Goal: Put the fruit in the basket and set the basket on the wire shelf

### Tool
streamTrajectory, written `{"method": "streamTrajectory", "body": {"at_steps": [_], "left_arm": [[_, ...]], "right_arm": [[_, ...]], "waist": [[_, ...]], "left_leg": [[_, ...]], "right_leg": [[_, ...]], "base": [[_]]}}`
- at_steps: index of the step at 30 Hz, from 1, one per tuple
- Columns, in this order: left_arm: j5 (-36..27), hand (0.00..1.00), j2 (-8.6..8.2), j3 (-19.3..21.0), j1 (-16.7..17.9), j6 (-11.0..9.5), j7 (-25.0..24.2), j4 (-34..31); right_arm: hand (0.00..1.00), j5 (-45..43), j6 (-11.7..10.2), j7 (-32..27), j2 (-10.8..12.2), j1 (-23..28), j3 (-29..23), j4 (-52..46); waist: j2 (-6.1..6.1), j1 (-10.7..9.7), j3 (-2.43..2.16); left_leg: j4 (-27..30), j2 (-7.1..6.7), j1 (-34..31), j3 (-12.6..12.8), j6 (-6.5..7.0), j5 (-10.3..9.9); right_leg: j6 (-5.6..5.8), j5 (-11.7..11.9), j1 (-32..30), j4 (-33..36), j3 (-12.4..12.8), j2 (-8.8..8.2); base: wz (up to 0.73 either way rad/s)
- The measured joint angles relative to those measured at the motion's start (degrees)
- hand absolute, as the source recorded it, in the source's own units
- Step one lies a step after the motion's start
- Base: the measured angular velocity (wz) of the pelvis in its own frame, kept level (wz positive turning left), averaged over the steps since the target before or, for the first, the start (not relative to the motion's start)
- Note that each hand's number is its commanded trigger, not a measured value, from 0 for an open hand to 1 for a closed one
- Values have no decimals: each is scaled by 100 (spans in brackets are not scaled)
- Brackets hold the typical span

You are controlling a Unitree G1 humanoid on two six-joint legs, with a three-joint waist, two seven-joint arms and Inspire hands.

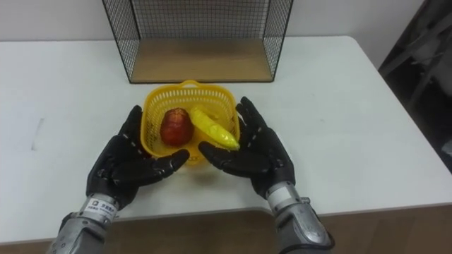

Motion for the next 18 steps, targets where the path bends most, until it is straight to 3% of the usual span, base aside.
{"method": "streamTrajectory", "body": {"at_steps": [6,18], "left_arm": [[0,0,0,-46,-22,0,39,-7],[-8,0,0,-113,-169,-2,113,-7]], "right_arm": [[0,-18,0,-101,34,-22,45,0],[0,-17,-3,-279,31,-37,70,0]], "waist": [[42,-40,-18],[20,-124,-6]], "left_leg": [[3,-1,3,-6,0,1],[6,0,38,1,0,1]], "right_leg": [[0,2,11,-1,-3,3],[0,2,41,-9,24,7]], "base": [[0],[0]]}}
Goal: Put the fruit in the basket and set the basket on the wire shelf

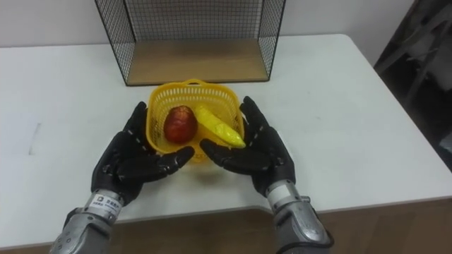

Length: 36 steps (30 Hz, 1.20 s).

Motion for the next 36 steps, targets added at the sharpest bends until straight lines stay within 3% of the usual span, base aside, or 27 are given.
{"method": "streamTrajectory", "body": {"at_steps": [13,19,36], "left_arm": [[-6,0,-54,-38,-485,-6,217,-76],[-28,0,-84,-53,-525,-73,361,-489],[-205,0,-157,-52,-540,-137,435,-550]], "right_arm": [[0,-18,-5,-418,-8,-323,30,-273],[0,4,-184,-498,-26,-366,37,-815],[0,-9,-206,-498,-20,-375,35,-820]], "waist": [[36,10,-17],[71,-2,-37],[63,13,-44]], "left_leg": [[25,9,-120,16,-1,0],[7,10,17,12,-1,1],[15,18,100,4,-3,2]], "right_leg": [[-5,6,-167,30,39,13],[-5,6,-22,-17,39,14],[-6,6,26,89,34,17]], "base": [[0],[0],[0]]}}
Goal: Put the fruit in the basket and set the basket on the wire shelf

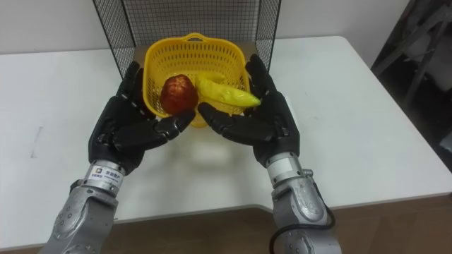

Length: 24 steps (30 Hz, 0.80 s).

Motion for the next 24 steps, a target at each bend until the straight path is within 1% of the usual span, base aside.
{"method": "streamTrajectory", "body": {"at_steps": [5,8,9,11,12,13,14,16,17,18,19,20,21,22,23,24], "left_arm": [[1,0,3,1,0,0,0,0],[3,0,0,1,0,0,0,5],[2,0,-8,7,-2,-1,0,4],[3,0,-5,11,-4,0,-1,5],[1,0,2,12,-4,-1,-1,5],[-3,0,2,11,-4,-2,-1,7],[-3,0,3,11,-3,-2,-1,7],[-3,0,13,64,-6,-4,-1,7],[-2,0,28,64,-5,-4,-1,7],[-7,0,70,61,-4,-4,-3,7],[-7,0,78,54,9,-4,-9,8],[-9,0,79,59,6,-4,-10,8],[-3,0,80,73,4,-12,-10,8],[-27,0,91,59,6,-13,-14,20],[-59,0,85,40,0,-13,-29,24],[-112,0,68,21,-5,-26,-82,23]], "right_arm": [[0,2,-108,-1,5,25,42,0],[0,-6,-109,-1,15,28,43,0],[0,-7,-110,-1,12,29,42,-10],[0,2,-110,2,15,28,42,-30],[0,30,-110,8,16,28,43,-29],[0,45,-114,18,19,23,42,-27],[0,48,-117,19,25,26,44,-25],[0,46,-118,43,36,30,50,-17],[0,46,-118,54,45,32,59,-2],[0,52,-118,55,54,32,66,18],[0,70,-118,68,35,56,71,20],[0,84,-118,75,29,69,78,20],[0,92,-119,76,40,78,98,20],[0,101,-144,79,46,79,99,62],[0,110,-148,79,29,75,89,74],[0,128,-149,79,14,75,51,74]], "waist": [[-28,1,5],[-53,9,18],[-49,37,16],[-64,86,20],[-78,126,29],[-67,162,33],[-66,171,32],[-84,175,28],[-96,188,21],[-110,200,19],[-80,204,26],[-83,218,24],[-112,254,34],[-156,258,48],[-158,235,42],[-189,244,63]], "left_leg": [[33,4,-5,-1,0,0],[156,29,-60,-3,-16,-30],[314,81,-156,5,-31,-99],[655,185,-349,17,-63,-248],[963,252,-476,19,-92,-380],[1325,335,-624,2,-129,-556],[1493,383,-695,7,-151,-632],[2047,494,-948,-2,-227,-879],[2151,504,-981,-1,-254,-899],[2351,522,-1039,3,-262,-898],[2541,581,-1099,1,-307,-866],[2640,588,-1142,-8,-343,-810],[2958,582,-1347,-19,-333,-615],[3011,488,-1560,-37,-345,-539],[2832,414,-1690,-33,-342,-530],[2270,322,-1916,13,-302,-387]], "right_leg": [[0,0,4,8,-2,-1],[-2,-1,-17,53,-4,17],[-4,-6,-105,175,-19,50],[-50,-51,-246,361,-46,126],[-103,-150,-320,539,-92,170],[-152,-295,-407,767,-144,219],[-175,-382,-474,918,-159,240],[-239,-782,-802,1540,-153,303],[-270,-863,-858,1664,-143,306],[-288,-976,-910,1824,-113,311],[-323,-997,-883,1849,-103,320],[-352,-997,-876,1863,-87,327],[-412,-1000,-834,1892,-10,324],[-491,-977,-797,1885,76,296],[-498,-974,-793,1871,95,287],[-490,-994,-828,1900,107,246]], "base": [[0],[0],[-7],[-11],[-7],[-7],[0],[0],[0],[-3],[0],[-7],[0],[8],[11],[-11]]}}
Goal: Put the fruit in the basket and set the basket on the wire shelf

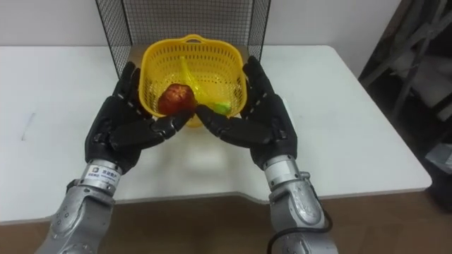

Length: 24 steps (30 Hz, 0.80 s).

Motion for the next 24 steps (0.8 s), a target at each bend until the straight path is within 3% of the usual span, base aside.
{"method": "streamTrajectory", "body": {"at_steps": [1,2,3,4,10,16,24], "left_arm": [[-2,0,5,-2,1,-5,-29,1],[-3,0,11,4,5,-6,-29,0],[-6,0,27,39,2,-21,-44,-2],[-1,0,29,44,2,-34,-64,-3],[-1,0,29,29,0,-58,-149,-4],[-2,0,29,17,0,-142,-145,-4],[-96,0,40,-4,-4,-163,-137,-10]], "right_arm": [[0,24,5,0,2,6,-3,4],[0,28,17,2,0,16,6,5],[0,25,21,24,-7,30,9,11],[0,13,20,40,0,54,9,9],[0,14,-1,41,-69,40,8,9],[0,6,0,40,-66,-33,7,-9],[0,13,-3,-8,-70,-42,8,-87]], "waist": [[70,69,-34],[92,102,-53],[79,91,-79],[-34,53,-124],[-81,-9,-129],[-151,26,-66],[-142,48,-42]], "left_leg": [[-468,-46,-160,68,73,550],[-626,-39,-162,98,88,827],[-788,-109,-64,87,196,1055],[-954,-236,9,60,215,1101],[-1064,-395,37,-8,365,1070],[-1278,-544,198,4,381,1026],[-1152,-575,167,96,403,826]], "right_leg": [[28,-42,-19,30,28,-13],[76,-70,-25,24,28,-24],[147,-81,40,-6,31,-54],[172,-95,84,-75,16,-133],[198,-49,272,-497,-123,-259],[244,-82,459,-741,-139,-387],[287,-108,563,-900,-198,-445]], "base": [[-32],[-31],[4],[23],[14],[4],[-2]]}}
